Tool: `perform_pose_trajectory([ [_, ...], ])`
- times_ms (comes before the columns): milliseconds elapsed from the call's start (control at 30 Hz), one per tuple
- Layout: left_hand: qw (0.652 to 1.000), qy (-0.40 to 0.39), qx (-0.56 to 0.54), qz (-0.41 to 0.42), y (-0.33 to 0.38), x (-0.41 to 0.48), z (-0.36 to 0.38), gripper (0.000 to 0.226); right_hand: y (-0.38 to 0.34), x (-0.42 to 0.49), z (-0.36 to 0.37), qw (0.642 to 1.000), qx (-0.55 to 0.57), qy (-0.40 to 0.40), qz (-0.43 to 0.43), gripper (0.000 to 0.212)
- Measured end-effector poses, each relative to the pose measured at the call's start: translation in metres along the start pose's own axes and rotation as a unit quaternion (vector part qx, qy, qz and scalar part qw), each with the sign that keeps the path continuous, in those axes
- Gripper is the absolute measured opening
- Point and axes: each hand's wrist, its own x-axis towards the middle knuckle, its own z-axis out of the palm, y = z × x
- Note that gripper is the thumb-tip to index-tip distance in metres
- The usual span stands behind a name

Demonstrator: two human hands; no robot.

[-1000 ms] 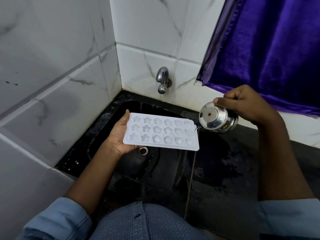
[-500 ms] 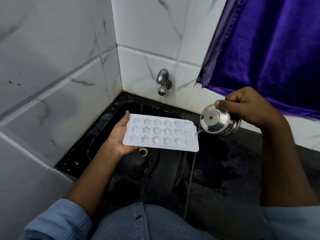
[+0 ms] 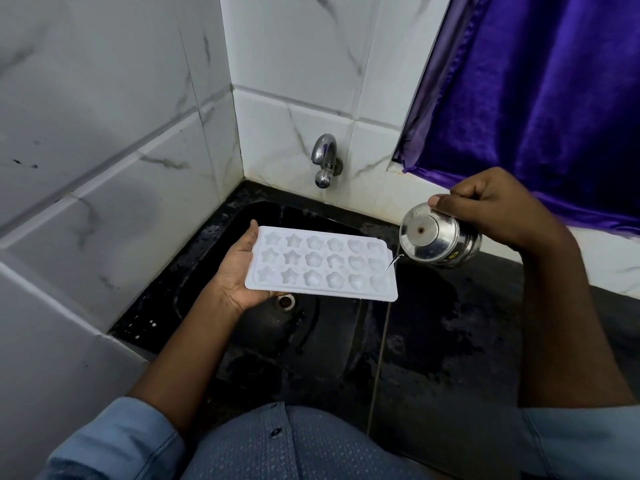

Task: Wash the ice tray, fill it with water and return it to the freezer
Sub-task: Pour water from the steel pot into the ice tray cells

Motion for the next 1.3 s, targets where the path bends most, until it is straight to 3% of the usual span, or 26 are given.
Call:
perform_pose_trajectory([
  [267, 1.000, -0.002, -0.008, 0.002, 0.001, -0.002, 0.002, 0.076, 0.002, -0.001, 0.002, 1.000, 0.005, 0.000, -0.001, 0.051],
  [1300, 1.000, 0.000, -0.008, -0.001, 0.004, 0.005, -0.001, 0.076, -0.017, 0.016, 0.019, 0.999, 0.004, -0.006, -0.050, 0.057],
])
